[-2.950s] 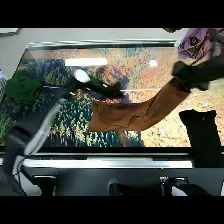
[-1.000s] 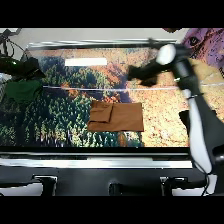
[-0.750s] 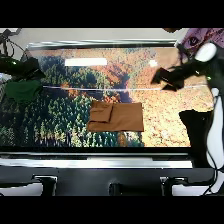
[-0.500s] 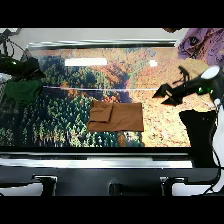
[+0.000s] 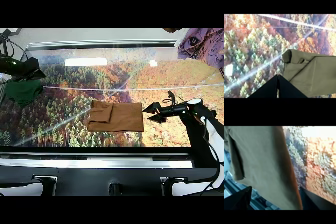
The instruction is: Fold the clothes and pants, and hang the long-sleeved shirts on hangers.
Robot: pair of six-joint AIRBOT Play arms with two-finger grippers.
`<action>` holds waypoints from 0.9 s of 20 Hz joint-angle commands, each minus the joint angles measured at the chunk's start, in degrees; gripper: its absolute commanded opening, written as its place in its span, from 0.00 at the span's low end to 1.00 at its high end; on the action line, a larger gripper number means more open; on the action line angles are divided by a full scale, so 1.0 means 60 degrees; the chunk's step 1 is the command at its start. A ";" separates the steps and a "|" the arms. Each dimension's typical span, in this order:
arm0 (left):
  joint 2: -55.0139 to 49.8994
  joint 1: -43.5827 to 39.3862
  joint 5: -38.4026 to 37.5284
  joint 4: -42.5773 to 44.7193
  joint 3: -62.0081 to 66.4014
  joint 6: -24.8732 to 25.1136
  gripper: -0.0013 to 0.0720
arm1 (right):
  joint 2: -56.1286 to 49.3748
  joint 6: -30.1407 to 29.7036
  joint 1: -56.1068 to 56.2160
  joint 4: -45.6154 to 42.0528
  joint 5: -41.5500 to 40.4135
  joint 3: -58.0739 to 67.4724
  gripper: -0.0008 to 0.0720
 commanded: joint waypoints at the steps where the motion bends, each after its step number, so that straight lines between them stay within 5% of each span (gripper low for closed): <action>1: 0.0000 0.0007 0.0011 0.0004 -0.0004 0.0000 0.05 | -0.0106 -0.0379 0.0208 0.0404 -0.0488 -0.0328 0.91; 3: -0.0022 -0.0007 0.0138 0.0000 -0.0004 -0.0007 0.05 | -0.0117 -0.0379 0.0634 0.0306 -0.0827 -0.0339 0.91; 5: -0.0051 -0.0044 0.0222 -0.0004 -0.0004 -0.0007 0.05 | -0.0117 -0.0284 0.1031 0.0178 -0.1297 -0.0339 0.75; 7: -0.0066 -0.0087 0.0222 0.0000 -0.0004 -0.0007 0.05 | -0.0117 -0.0036 0.1311 0.0124 -0.1668 -0.0335 0.73; 9: -0.0069 -0.0109 0.0222 0.0000 -0.0004 -0.0004 0.05 | -0.0117 0.0040 0.1424 0.0033 -0.1778 -0.0339 0.58; 18: -0.0109 -0.0109 0.0222 0.0000 -0.0004 -0.0004 0.05 | 0.0051 0.0226 0.1428 -0.0583 -0.1887 -0.0299 0.55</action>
